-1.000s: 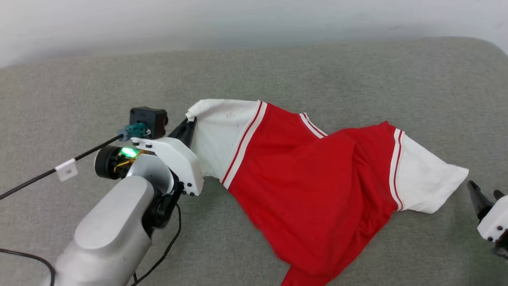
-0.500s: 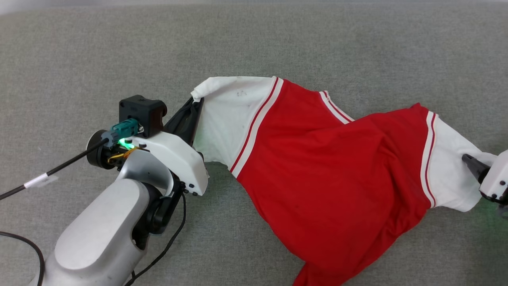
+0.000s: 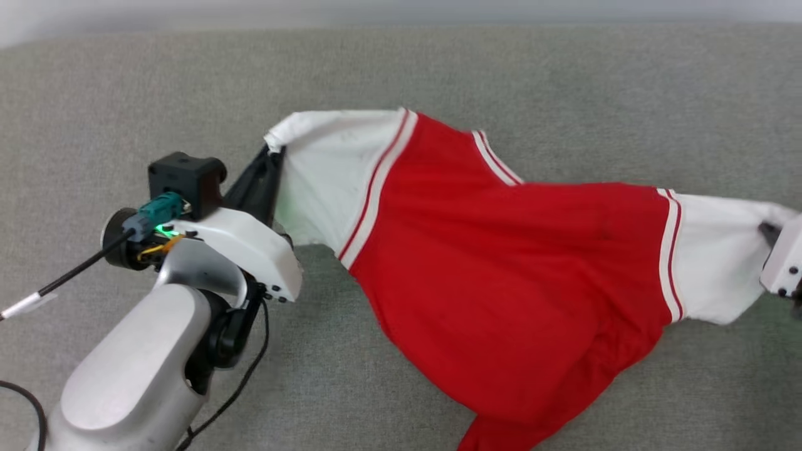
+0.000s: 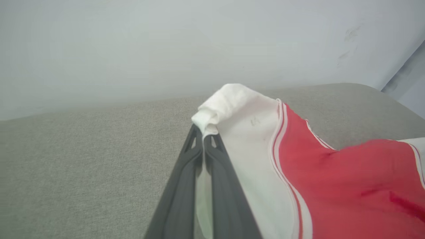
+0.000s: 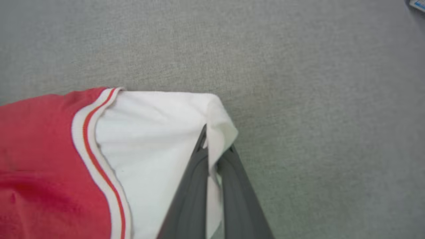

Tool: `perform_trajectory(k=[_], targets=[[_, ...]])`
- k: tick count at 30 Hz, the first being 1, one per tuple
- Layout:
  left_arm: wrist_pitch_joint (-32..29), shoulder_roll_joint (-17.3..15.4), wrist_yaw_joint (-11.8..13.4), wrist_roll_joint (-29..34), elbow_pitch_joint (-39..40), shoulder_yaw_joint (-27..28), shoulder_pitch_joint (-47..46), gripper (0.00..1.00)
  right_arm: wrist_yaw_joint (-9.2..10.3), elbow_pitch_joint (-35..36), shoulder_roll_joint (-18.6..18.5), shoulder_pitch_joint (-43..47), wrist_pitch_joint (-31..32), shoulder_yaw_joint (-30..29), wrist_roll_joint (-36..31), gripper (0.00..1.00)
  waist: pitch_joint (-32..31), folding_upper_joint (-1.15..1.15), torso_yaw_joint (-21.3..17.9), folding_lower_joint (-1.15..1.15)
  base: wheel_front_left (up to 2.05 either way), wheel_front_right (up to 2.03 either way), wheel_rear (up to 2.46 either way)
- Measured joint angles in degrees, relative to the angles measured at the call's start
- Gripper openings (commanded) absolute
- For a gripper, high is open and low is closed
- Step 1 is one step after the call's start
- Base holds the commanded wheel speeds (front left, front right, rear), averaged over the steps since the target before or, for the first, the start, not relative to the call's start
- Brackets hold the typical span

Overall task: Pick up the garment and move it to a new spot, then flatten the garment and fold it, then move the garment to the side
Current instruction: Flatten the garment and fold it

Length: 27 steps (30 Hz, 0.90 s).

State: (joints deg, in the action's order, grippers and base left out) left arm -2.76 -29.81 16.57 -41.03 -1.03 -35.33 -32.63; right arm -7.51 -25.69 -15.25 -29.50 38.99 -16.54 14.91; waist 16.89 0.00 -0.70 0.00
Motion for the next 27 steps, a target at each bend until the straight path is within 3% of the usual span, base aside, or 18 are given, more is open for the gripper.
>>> perform_trajectory(k=[7, 14, 22, 27], targets=[[2.55, -0.6, 0.08, -0.18, -2.27, 2.9, -2.5, 0.0, 0.0, 6.0, 0.05, -3.14, -7.44, 3.12, -3.28, 0.0, -4.3, 0.0, -1.15, 0.0, 0.0, 0.0, 0.0], [3.97, -0.12, -2.86, -0.83, -9.42, 5.83, -12.82, 0.0, -0.01, 6.16, 0.36, -12.71, -14.96, 5.81, -4.49, 0.0, -6.03, 0.0, -2.05, 0.0, 0.0, 0.0, 0.0], [5.0, 1.74, -6.91, -0.52, -19.83, 8.1, -30.2, 0.0, -0.01, 2.16, 0.25, -29.5, -20.45, 9.17, -4.12, 0.0, -2.63, 0.0, -2.56, 0.0, 0.0, 0.0, 0.0], [5.98, 1.1, -9.85, 0.4, -26.13, 9.57, -42.41, 0.0, 0.0, -0.21, 0.7, -41.85, -23.81, 10.6, -3.33, 0.0, 1.64, 0.0, -3.19, 0.0, 0.0, 0.0, 0.0]])
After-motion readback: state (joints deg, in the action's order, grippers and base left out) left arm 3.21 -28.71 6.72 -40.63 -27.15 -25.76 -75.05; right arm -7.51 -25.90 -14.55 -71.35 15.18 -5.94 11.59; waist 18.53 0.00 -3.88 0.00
